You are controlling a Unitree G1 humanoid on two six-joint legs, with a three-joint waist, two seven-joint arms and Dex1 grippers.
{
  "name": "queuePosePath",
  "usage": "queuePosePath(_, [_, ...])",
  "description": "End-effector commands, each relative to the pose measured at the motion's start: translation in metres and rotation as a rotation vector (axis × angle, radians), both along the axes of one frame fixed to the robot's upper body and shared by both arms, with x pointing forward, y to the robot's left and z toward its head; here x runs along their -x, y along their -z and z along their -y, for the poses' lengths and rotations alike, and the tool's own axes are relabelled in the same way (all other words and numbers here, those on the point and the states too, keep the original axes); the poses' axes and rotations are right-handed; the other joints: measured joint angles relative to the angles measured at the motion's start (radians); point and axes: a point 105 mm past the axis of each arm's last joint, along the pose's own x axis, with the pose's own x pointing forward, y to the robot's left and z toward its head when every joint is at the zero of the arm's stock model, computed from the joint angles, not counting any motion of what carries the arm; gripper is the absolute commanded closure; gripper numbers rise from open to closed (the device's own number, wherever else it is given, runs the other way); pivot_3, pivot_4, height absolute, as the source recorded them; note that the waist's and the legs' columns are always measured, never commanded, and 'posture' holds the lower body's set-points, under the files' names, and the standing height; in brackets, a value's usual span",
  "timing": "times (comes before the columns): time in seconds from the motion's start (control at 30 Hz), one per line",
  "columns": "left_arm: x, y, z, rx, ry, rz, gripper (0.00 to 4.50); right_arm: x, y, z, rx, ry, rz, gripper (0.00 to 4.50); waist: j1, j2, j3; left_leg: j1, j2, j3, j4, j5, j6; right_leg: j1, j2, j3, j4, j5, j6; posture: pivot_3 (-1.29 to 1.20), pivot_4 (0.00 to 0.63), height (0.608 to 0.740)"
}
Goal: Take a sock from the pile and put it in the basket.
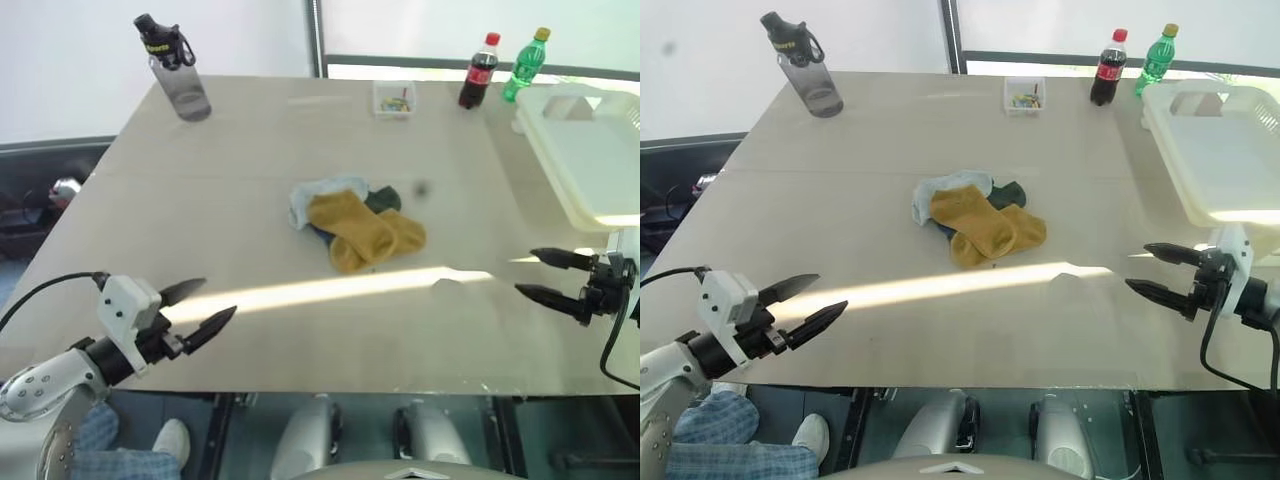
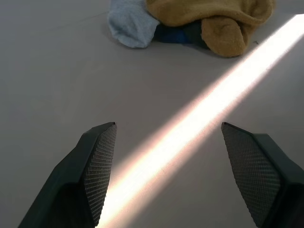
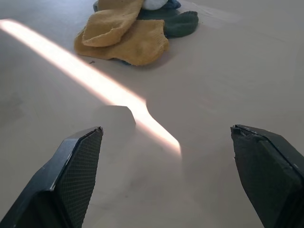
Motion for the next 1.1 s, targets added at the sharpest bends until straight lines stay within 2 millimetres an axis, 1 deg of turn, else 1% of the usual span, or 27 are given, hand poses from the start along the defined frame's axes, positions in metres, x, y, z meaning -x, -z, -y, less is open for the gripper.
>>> queuePosePath(0.03, [0.001,-0.005,0.0,-0.016,0.007,0.033,0.74,0.001,-0.008,-0.002,0.009,-0.024,0.039,0.07,-0.001,0.0,0.0,0.0,0.0,0.0,0.0,0.0,0.0,0.0,0.0,0.0,0.0,0.0,0.0,0.0,0.15,0.74])
queuePosePath(0.2, [-0.001,-0.007,0.001,-0.012,0.007,0.041,0.74,0.0,-0.008,0.0,0.011,-0.011,0.039,0.07,0.0,0.0,0.0,0.0,0.0,0.0,0.0,0.0,0.0,0.0,0.0,0.0,0.0,0.0,0.0,0.0,0.15,0.74])
queuePosePath(0.5, [0.0,-0.007,0.001,-0.006,0.006,0.042,0.74,-0.001,-0.007,-0.002,0.004,-0.014,0.041,0.07,0.0,0.0,0.0,0.0,0.0,0.0,0.0,0.0,0.0,0.0,0.0,0.0,0.0,0.0,0.0,0.0,0.15,0.74])
queuePosePath(0.6, [-0.001,-0.007,0.002,-0.006,0.009,0.045,0.74,-0.003,-0.007,-0.006,0.002,-0.022,0.044,0.07,0.0,0.0,0.0,0.0,0.0,0.0,0.0,0.0,0.0,0.0,0.0,0.0,0.0,0.0,0.0,0.0,0.15,0.74])
queuePosePath(0.63, [-0.002,-0.008,0.002,-0.005,0.01,0.046,0.74,-0.003,-0.007,-0.01,-0.002,-0.035,0.043,0.07,0.0,0.0,0.0,0.0,0.0,0.0,0.0,0.0,0.0,0.0,0.0,0.0,0.0,0.0,0.0,0.0,0.15,0.74])
queuePosePath(0.73, [-0.004,-0.009,0.003,0.003,0.015,0.056,0.74,-0.002,-0.006,-0.032,-0.031,-0.096,0.047,0.07,0.0,0.0,0.0,0.0,0.0,0.0,0.0,0.0,0.0,0.0,0.0,0.0,0.0,0.0,0.0,0.0,0.15,0.74])
queuePosePath(0.87, [-0.005,-0.015,0.006,0.018,0.033,0.077,0.74,-0.006,-0.004,-0.066,-0.047,-0.147,0.062,0.07,-0.002,0.0,0.0,0.0,0.0,0.0,0.0,0.0,0.0,0.0,0.0,0.0,0.0,0.0,0.0,0.0,0.15,0.74])
queuePosePath(1.03, [0.005,-0.019,0.013,0.042,0.114,0.053,0.74,-0.016,-0.006,-0.119,-0.09,-0.182,0.066,0.07,-0.006,0.001,0.0,0.0,0.0,0.0,0.0,0.0,-0.001,-0.001,0.0,0.0,0.0,0.0,0.0,0.0,0.15,0.74])
queuePosePath(1.1, [0.015,-0.024,0.02,0.145,0.189,0.0,0.74,-0.024,-0.007,-0.133,-0.076,-0.167,0.064,0.07,-0.005,0.0,0.001,-0.001,0.0,0.0,0.0,0.001,-0.003,-0.001,0.0,0.0,0.0,0.0,0.0,0.0,0.15,0.74])
